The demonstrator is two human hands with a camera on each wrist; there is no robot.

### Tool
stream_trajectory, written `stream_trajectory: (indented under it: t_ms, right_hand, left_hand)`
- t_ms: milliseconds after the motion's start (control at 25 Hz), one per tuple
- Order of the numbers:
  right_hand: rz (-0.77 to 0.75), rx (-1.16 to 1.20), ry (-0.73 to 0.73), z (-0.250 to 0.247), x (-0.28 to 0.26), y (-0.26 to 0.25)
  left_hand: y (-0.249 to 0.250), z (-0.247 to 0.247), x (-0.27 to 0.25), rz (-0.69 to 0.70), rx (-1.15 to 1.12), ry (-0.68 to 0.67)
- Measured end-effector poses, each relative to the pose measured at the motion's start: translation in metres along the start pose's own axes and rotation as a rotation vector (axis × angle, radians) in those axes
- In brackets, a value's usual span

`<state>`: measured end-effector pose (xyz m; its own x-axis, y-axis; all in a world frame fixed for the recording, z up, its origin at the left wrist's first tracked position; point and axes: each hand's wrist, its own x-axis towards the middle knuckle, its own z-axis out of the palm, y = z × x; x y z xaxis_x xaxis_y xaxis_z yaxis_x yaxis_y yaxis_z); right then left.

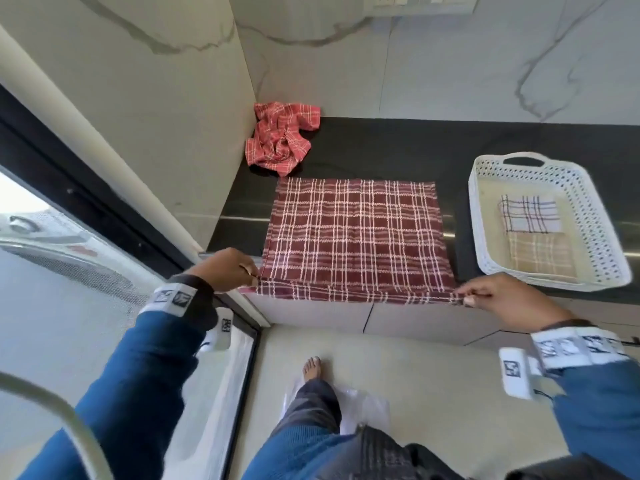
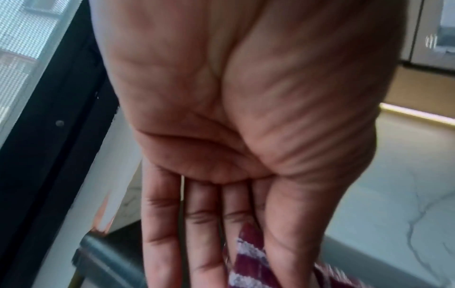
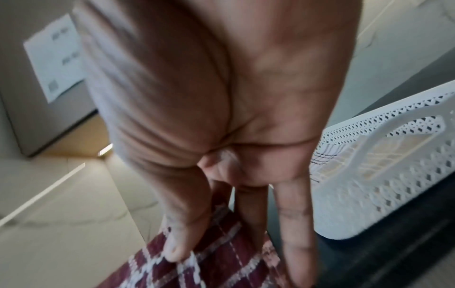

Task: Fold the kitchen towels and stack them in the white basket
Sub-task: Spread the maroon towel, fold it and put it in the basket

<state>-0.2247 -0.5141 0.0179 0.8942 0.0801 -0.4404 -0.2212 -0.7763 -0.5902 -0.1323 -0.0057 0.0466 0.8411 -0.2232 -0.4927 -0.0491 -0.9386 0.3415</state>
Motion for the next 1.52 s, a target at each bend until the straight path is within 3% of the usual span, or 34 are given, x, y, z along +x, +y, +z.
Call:
stream_trajectory:
  t_ms: [80, 160, 280, 360, 600, 960, 1120, 1200, 1320, 1400, 1520]
  right_hand:
    - [-0.024, 0.122, 0.007, -0.026, -0.013, -0.026]
    - [-0.065, 0.192, 0.148, -0.04, -0.005, -0.045]
    - [-0.049, 0.333, 0.454, -0.052, 0.049, -0.065]
    - [0.011, 0.354, 0.558, -0.054, 0.102, -0.067]
    - [0.234, 0.195, 0.685, -0.04, 0.238, -0.047]
    - [0.449, 0.17, 0.776, -0.017, 0.278, -0.024]
    - [0.489, 0.113, 0.737, -0.022, 0.279, -0.033]
    - [0.495, -0.04, 0.698, -0.024, 0.274, -0.054]
    - [0.253, -0.236, 0.72, -0.003, 0.259, -0.1]
    - [0.08, -0.202, 0.558, 0.032, 0.257, -0.13]
    - [0.079, -0.301, 0.167, 0.077, 0.269, -0.153]
  left_hand:
    - [-0.011, -0.027, -0.005, 0.032, -0.095, -0.001]
    - [-0.018, -0.046, 0.008, 0.076, -0.239, 0.073]
    - [-0.016, -0.064, 0.063, 0.103, -0.488, 0.376]
    - [-0.012, -0.067, 0.114, 0.063, -0.44, 0.519]
    - [-0.006, -0.054, 0.256, -0.048, -0.345, 0.497]
    - [-0.019, -0.035, 0.304, 0.026, -0.196, 0.522]
    - [-0.016, -0.038, 0.302, 0.015, -0.186, 0.503]
    - [-0.006, -0.041, 0.294, -0.032, -0.084, 0.486]
    - [0.038, -0.035, 0.271, 0.096, 0.152, 0.525]
    - [0.078, -0.012, 0.258, 0.312, 0.195, 0.391]
    - [0.109, 0.025, 0.258, 0.425, 0.308, 0.104]
